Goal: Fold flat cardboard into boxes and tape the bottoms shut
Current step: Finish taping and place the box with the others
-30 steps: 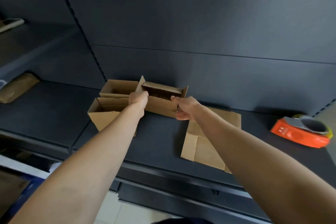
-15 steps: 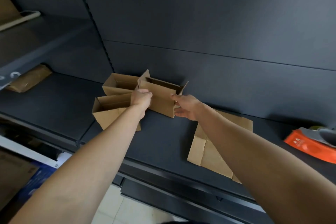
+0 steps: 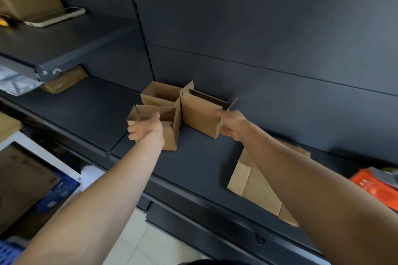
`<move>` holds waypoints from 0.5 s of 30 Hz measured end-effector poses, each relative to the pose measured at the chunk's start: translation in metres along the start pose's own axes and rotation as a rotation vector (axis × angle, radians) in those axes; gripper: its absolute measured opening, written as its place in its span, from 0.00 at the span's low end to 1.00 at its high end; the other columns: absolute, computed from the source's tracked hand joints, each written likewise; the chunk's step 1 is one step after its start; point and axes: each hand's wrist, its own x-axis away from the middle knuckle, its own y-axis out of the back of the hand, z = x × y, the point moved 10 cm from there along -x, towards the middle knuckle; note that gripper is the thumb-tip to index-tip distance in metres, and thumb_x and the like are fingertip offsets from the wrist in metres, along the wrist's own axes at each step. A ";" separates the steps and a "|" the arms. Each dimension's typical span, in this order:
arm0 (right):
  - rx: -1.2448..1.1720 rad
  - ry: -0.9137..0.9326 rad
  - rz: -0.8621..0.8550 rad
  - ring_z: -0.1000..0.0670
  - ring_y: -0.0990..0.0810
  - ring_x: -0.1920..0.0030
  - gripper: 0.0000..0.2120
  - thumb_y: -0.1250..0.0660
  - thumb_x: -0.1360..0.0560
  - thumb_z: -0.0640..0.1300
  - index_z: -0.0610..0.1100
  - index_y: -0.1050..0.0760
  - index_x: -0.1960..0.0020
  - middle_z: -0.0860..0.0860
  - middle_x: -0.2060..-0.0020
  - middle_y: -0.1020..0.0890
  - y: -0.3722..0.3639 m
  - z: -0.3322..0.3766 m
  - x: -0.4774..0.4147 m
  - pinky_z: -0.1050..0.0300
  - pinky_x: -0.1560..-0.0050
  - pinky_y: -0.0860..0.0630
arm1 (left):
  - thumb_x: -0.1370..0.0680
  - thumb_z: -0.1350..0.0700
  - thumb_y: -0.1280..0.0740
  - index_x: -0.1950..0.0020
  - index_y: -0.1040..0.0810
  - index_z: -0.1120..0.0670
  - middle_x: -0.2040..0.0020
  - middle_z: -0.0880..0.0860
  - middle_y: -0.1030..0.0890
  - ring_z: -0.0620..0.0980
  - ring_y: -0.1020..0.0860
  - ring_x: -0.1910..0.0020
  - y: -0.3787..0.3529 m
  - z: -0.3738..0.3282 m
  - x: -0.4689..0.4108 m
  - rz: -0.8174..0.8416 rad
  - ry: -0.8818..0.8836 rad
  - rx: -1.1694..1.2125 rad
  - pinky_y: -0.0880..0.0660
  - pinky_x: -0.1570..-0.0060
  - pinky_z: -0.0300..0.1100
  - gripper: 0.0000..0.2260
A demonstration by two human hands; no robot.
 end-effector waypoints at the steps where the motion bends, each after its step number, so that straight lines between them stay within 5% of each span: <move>1: -0.002 -0.003 0.005 0.46 0.27 0.37 0.24 0.36 0.22 0.50 0.43 0.34 0.30 0.46 0.33 0.29 -0.002 0.000 0.001 0.55 0.41 0.25 | 0.30 0.44 0.27 0.32 0.36 0.59 0.35 0.58 0.29 0.59 0.27 0.42 -0.008 0.007 -0.003 0.077 0.040 0.093 0.25 0.44 0.52 0.34; 4: -0.009 -0.012 0.010 0.45 0.27 0.36 0.24 0.37 0.21 0.51 0.44 0.34 0.29 0.47 0.32 0.30 -0.007 -0.001 0.000 0.53 0.38 0.25 | 0.29 0.50 0.25 0.34 0.32 0.54 0.43 0.53 0.26 0.56 0.26 0.49 -0.026 0.011 -0.009 0.249 0.046 0.256 0.21 0.56 0.53 0.27; 8: -0.008 -0.019 0.021 0.45 0.28 0.34 0.25 0.38 0.21 0.53 0.44 0.37 0.27 0.47 0.30 0.31 -0.016 -0.002 -0.004 0.52 0.38 0.26 | 0.24 0.59 0.30 0.32 0.32 0.54 0.40 0.52 0.26 0.52 0.27 0.47 -0.036 -0.005 -0.019 0.347 -0.051 0.301 0.22 0.47 0.52 0.22; 15: -0.045 -0.015 0.078 0.46 0.28 0.34 0.27 0.37 0.21 0.52 0.44 0.38 0.26 0.47 0.29 0.33 -0.040 0.004 -0.011 0.51 0.37 0.25 | 0.23 0.62 0.32 0.26 0.39 0.53 0.35 0.55 0.29 0.50 0.28 0.48 -0.046 -0.023 -0.039 0.397 -0.086 0.364 0.25 0.44 0.44 0.28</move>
